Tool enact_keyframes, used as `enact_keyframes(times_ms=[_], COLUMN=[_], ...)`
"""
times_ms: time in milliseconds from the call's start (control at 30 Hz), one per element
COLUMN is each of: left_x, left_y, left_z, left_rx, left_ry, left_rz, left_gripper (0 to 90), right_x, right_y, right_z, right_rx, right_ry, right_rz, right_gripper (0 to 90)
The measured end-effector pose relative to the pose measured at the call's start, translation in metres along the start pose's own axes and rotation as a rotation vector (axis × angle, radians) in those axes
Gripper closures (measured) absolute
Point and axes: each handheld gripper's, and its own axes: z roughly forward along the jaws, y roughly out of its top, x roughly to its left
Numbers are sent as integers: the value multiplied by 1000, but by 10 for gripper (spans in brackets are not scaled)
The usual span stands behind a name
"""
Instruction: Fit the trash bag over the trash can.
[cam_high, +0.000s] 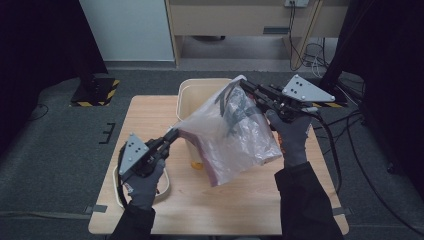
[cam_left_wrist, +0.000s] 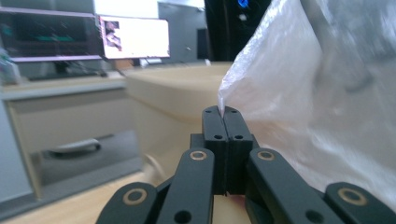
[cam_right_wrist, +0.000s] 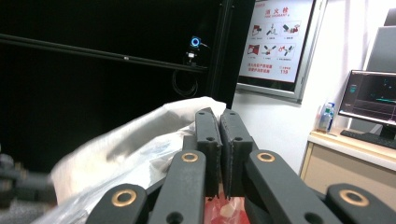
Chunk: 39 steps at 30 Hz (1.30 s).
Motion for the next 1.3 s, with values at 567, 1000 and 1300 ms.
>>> enact_keyframes(times_ms=[567,1000,1300], left_x=[61,78,78], left_y=[75,42,51], left_z=[20,44,30], left_rx=[-25,77,11], left_ry=[162,225,237], left_rz=[34,-56,-73], left_gripper=[899,833,591], right_x=[-7,-10,-9], right_y=[4,-19,-32], right_z=[35,61,73], right_rx=[98,227,332], right_ry=[-30,-77,-125], right_rz=[-60,-42,-42], right_gripper=[866,863,860])
